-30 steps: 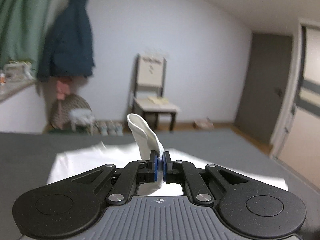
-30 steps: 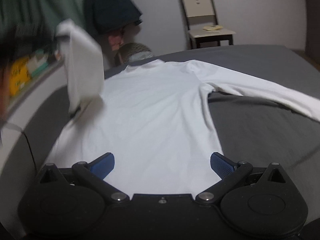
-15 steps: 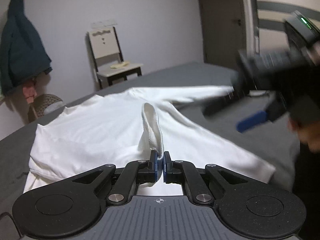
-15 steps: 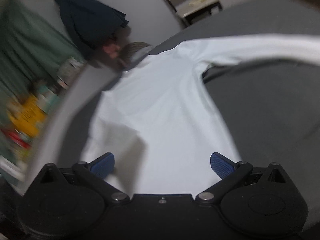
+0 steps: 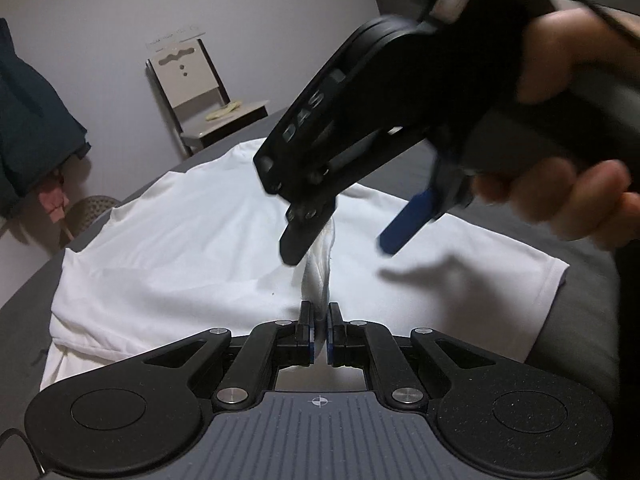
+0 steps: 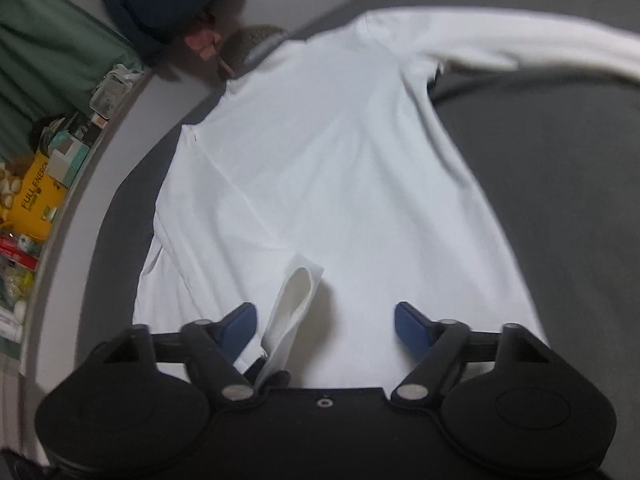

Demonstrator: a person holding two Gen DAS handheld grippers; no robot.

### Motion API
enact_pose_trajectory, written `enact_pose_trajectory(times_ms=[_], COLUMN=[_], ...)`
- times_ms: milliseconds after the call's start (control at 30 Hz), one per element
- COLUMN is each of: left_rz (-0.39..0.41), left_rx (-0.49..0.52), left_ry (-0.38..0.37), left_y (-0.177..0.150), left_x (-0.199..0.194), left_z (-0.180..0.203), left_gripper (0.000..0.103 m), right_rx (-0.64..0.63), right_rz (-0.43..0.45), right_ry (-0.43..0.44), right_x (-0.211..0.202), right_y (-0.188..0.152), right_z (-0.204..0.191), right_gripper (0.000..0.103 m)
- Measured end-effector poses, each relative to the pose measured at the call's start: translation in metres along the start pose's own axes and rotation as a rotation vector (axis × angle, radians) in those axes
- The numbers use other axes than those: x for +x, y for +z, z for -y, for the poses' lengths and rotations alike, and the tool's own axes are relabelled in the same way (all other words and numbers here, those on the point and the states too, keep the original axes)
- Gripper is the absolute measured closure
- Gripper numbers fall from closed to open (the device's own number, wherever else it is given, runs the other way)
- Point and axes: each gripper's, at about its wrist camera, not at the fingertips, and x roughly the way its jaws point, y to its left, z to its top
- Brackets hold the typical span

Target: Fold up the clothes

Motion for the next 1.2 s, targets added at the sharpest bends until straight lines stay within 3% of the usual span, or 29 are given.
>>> enact_pose_trajectory(times_ms=[100, 133, 167, 200, 400, 467, 500, 700, 800, 867, 900, 933, 1000, 1100, 1200], left_rz=[-0.003, -0.005, -0.007, -0.009, 0.039, 0.066, 0.079, -0.024, -0.019, -0.001, 0.009, 0.015, 0.025, -0.052, -0.157], left_rx=[0.016, 0.02, 0.024, 0.027, 0.054, 0.062, 0.066, 0.067, -0.032, -0.086, -0.109, -0.115, -0.099, 0.055, 0.255], left_ry=[0.001, 0.0, 0.0, 0.0, -0.005, -0.018, -0.024, -0.064, -0.067, -0.022, 0.012, 0.06, 0.156, 0.318, 0.37], left_y=[-0.002, -0.003, -0.003, -0.004, -0.001, 0.0, 0.001, -0.001, 0.001, 0.003, 0.004, 0.005, 0.008, 0.022, 0.022], left_x=[0.003, 0.003, 0.003, 0.004, -0.002, -0.006, -0.007, -0.001, -0.011, -0.023, -0.03, -0.037, -0.049, -0.052, -0.044], left_z=[0.004, 0.005, 0.006, 0.007, 0.014, 0.018, 0.02, 0.03, 0.013, -0.003, -0.013, -0.023, -0.042, -0.074, -0.103], left_gripper=[0.098, 0.098, 0.098, 0.098, 0.098, 0.098, 0.098, 0.098, 0.097, 0.084, 0.064, 0.037, 0.009, 0.008, 0.008], right_rx=[0.017, -0.001, -0.017, -0.024, -0.029, -0.052, -0.056, 0.014, 0.022, 0.026, 0.04, 0.057, 0.088, 0.077, 0.068], right_rz=[0.009, 0.01, 0.009, 0.002, 0.182, 0.239, 0.236, 0.211, 0.239, 0.226, 0.206, 0.19, 0.161, 0.178, 0.193], right_ry=[0.026, 0.017, 0.007, -0.003, 0.02, -0.008, -0.026, -0.079, -0.103, -0.136, -0.142, -0.146, -0.153, -0.174, -0.196], right_x=[0.007, 0.01, 0.013, 0.015, -0.024, -0.035, -0.034, -0.022, -0.03, -0.031, -0.03, -0.027, -0.022, -0.022, -0.024], right_y=[0.004, 0.005, 0.005, 0.004, -0.01, -0.014, -0.015, -0.01, -0.009, -0.012, -0.014, -0.015, -0.016, -0.019, -0.019], right_z=[-0.001, -0.003, -0.006, -0.006, 0.0, 0.001, 0.003, 0.019, 0.021, 0.025, 0.028, 0.031, 0.035, 0.03, 0.026], right_gripper=[0.048, 0.064, 0.088, 0.098, 0.099, 0.099, 0.099, 0.099, 0.099, 0.099, 0.099, 0.099, 0.099, 0.099, 0.099])
